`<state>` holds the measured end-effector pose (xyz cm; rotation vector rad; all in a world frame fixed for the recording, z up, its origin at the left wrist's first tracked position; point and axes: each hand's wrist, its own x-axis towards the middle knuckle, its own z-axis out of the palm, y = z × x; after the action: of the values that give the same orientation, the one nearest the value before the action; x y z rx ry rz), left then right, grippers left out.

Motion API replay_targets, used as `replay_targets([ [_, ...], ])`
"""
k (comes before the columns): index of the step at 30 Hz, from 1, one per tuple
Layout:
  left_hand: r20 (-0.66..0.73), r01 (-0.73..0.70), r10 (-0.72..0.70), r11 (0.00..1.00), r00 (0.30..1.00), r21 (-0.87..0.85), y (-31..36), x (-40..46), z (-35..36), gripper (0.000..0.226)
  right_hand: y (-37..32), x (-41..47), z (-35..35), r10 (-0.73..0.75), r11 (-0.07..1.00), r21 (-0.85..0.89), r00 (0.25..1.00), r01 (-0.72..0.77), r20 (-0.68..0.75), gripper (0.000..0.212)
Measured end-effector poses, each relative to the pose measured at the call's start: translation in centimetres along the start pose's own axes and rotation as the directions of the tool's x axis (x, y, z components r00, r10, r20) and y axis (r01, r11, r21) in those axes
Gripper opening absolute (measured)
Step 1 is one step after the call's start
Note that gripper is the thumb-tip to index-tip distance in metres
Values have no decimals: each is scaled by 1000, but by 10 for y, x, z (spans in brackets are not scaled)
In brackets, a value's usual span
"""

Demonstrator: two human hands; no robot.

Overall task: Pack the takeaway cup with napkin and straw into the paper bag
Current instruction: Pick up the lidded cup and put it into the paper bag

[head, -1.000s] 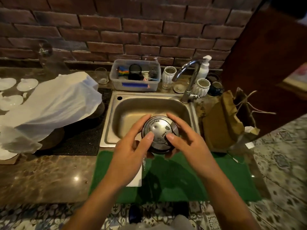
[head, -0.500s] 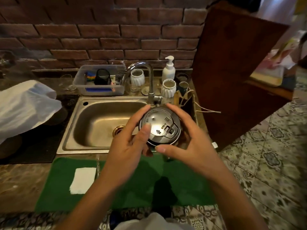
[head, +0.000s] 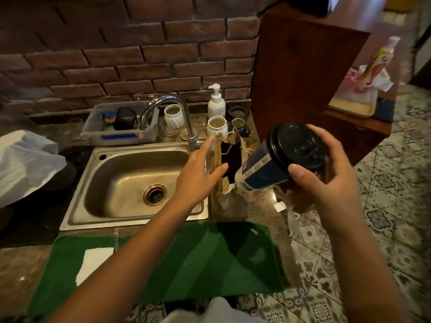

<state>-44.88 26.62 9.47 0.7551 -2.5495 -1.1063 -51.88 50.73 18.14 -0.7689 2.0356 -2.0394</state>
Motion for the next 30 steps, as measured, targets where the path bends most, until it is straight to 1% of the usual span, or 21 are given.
replay_targets([
  [2, 27, 37, -37, 999, 999, 25, -4, 7, 9, 86, 2, 1, -3, 1, 1000, -2, 999, -1, -33, 81],
  [5, 24, 111, -115, 985, 993, 133, -12, 17, 20, 89, 10, 6, -5, 25, 1000, 22, 995, -23, -95, 71],
  [7, 34, 131, -140, 972, 990, 196, -17, 24, 25, 90, 15, 11, -4, 41, 999, 41, 991, -36, -129, 68],
  [10, 63, 127, -144, 966, 988, 224, -20, 32, 25, 90, 21, 21, 5, 46, 997, 73, 985, -35, -163, 69],
  [11, 72, 120, -138, 970, 988, 213, -20, 34, 25, 89, 24, 25, 10, 52, 997, 71, 984, -40, -169, 70],
  [15, 101, 100, -107, 992, 989, 73, -17, 28, 22, 84, 40, 38, 32, 90, 995, 50, 985, -84, -148, 71],
  [17, 92, 80, -84, 996, 992, 46, -17, 24, 19, 85, 47, 40, 41, 119, 991, 70, 986, -111, -117, 70],
  [19, 84, 66, -67, 998, 994, 22, -18, 20, 18, 84, 53, 38, 45, 118, 992, 59, 989, -112, -91, 72],
  [23, 58, 62, -59, 997, 997, -55, -23, 13, 13, 80, 66, 37, 48, 75, 989, -125, 997, -79, -33, 79],
  [27, 42, 181, -177, 972, 983, -150, -32, 9, 9, 78, 74, 42, 46, 80, 958, -278, 997, -70, 24, 84],
  [30, 29, 184, -182, 971, 983, -152, -34, 2, 8, 78, 84, 50, 43, 104, 905, -421, 991, -60, 82, 86],
])
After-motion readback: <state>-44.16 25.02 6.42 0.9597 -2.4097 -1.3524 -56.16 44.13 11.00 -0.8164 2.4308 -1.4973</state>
